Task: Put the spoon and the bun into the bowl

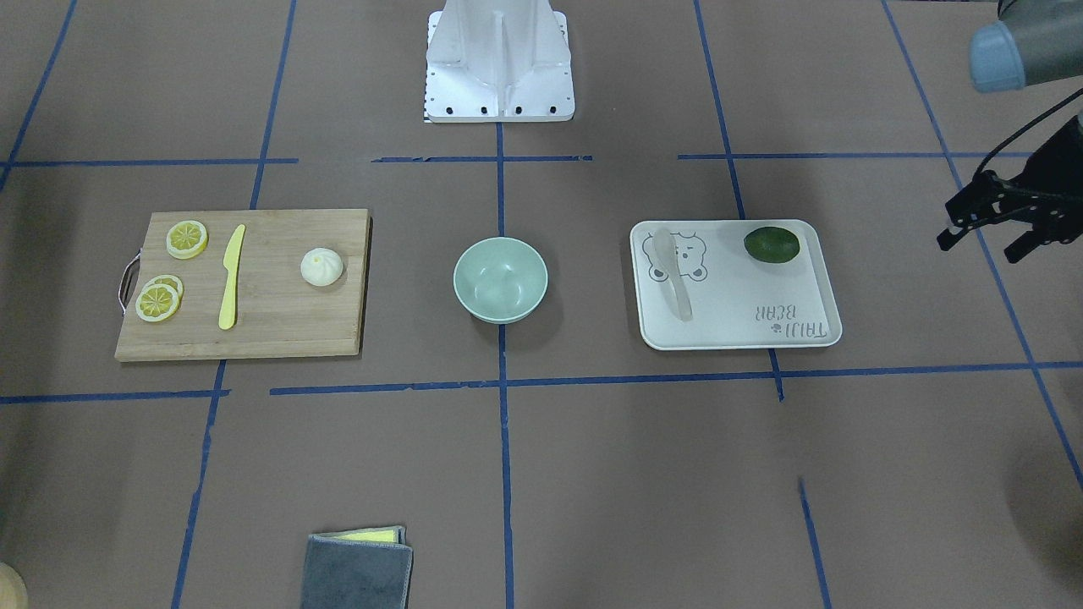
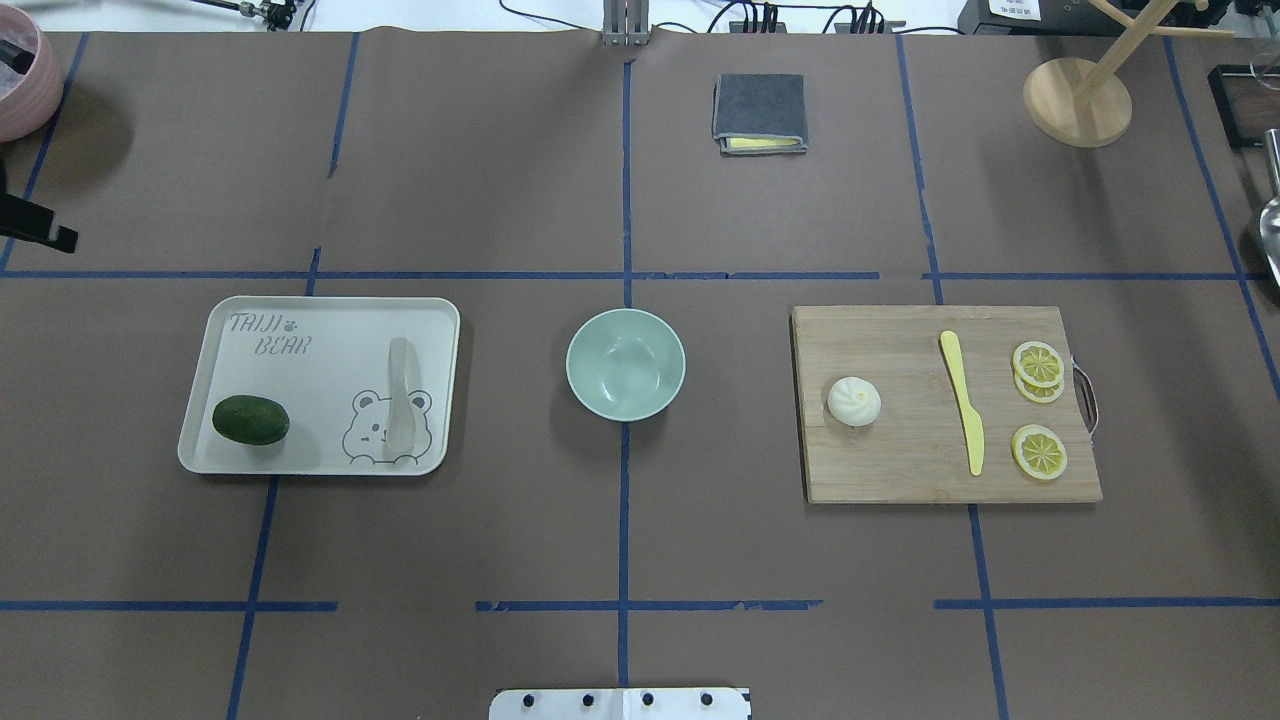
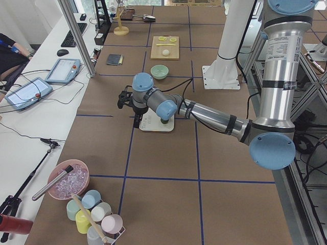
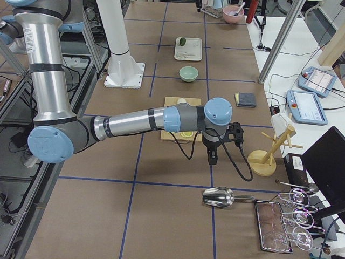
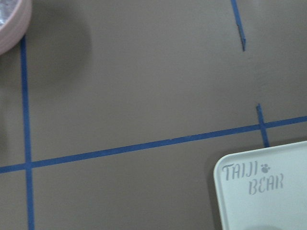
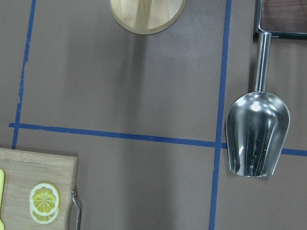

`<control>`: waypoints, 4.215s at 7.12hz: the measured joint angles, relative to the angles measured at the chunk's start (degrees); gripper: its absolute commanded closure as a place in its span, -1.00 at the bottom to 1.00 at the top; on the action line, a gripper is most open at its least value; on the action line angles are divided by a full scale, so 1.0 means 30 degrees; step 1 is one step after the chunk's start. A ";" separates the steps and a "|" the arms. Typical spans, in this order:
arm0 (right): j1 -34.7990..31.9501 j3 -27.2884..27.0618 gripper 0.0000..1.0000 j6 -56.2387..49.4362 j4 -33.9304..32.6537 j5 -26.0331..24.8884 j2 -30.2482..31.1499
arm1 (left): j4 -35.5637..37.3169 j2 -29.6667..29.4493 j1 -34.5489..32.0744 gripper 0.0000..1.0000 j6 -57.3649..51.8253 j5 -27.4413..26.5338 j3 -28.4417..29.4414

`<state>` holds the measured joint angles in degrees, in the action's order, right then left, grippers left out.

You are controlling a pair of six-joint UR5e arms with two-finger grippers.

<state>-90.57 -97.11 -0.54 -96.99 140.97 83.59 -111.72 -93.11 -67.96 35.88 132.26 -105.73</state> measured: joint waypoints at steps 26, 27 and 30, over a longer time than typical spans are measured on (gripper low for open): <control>1.4298 -0.4434 -1.00 2.0615 0.5930 -0.7381 -0.3156 | 0.4539 -0.7115 1.0283 1.00 1.2214 -0.8896 0.0974; 1.5641 -0.4240 -1.00 2.1449 0.5933 -0.8781 -0.3574 | 0.4673 -0.8208 1.0226 1.00 1.3049 -0.8873 0.1399; 1.7377 -0.3505 -1.00 2.2127 0.5942 -1.0370 -0.3824 | 0.4377 -1.1707 1.0327 1.00 1.6567 -0.8826 0.3374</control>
<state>-38.44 -107.63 65.84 -79.17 109.86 72.12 -98.59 -128.23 -36.98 85.58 105.79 -95.60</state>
